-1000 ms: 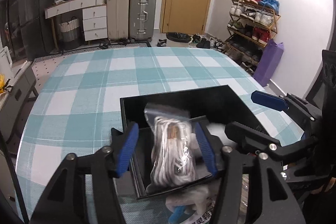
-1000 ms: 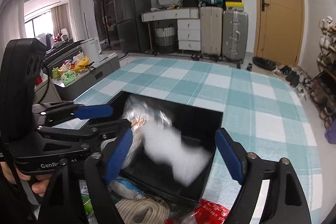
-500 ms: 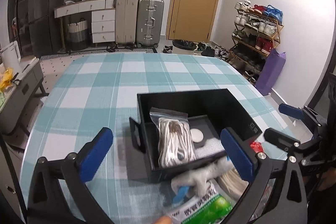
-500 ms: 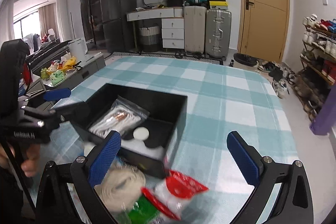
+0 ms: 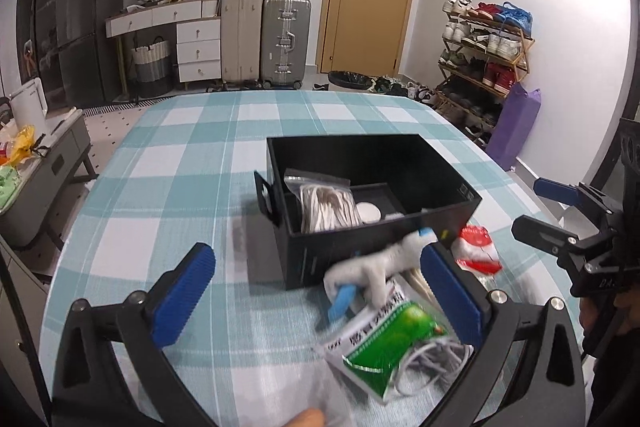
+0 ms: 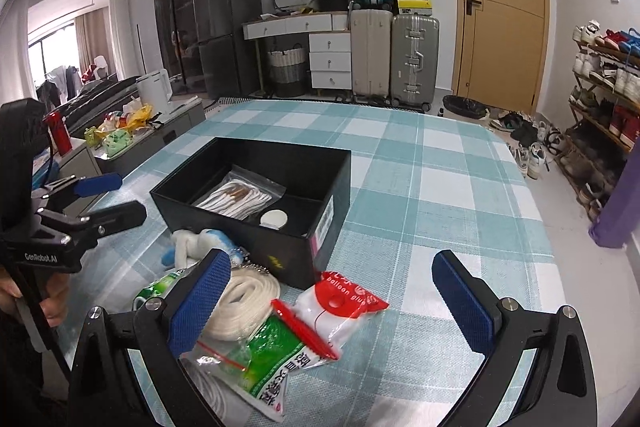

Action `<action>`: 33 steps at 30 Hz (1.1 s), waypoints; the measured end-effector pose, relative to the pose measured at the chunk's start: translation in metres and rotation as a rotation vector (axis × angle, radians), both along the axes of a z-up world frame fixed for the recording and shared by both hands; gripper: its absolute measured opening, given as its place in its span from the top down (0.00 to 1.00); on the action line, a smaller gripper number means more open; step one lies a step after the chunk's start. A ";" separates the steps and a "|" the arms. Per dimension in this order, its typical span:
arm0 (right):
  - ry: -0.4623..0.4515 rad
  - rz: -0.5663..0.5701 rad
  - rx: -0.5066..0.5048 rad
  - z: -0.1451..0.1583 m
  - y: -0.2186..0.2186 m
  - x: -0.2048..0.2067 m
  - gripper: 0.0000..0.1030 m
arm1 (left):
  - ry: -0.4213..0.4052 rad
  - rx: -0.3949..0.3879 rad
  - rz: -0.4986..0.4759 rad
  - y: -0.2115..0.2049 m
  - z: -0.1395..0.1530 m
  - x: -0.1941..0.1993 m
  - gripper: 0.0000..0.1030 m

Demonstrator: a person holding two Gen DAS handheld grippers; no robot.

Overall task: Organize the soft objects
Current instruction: 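Grasp the red-and-white balloon-glue bag with the right tool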

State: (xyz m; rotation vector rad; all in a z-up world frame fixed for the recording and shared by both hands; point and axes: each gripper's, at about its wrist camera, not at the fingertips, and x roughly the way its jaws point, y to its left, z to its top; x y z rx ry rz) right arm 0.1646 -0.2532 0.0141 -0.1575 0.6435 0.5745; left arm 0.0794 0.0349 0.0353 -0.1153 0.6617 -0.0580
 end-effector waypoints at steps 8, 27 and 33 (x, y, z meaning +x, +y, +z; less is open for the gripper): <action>0.019 0.029 0.010 -0.004 -0.003 -0.006 0.01 | 0.024 -0.017 -0.010 -0.004 -0.012 -0.011 0.00; 0.081 0.148 -0.130 -0.031 0.002 -0.016 0.01 | 0.064 -0.020 -0.043 -0.015 -0.038 -0.021 0.00; 0.119 0.098 -0.140 -0.040 -0.002 -0.006 0.01 | 0.064 -0.055 -0.049 -0.010 -0.040 -0.022 0.00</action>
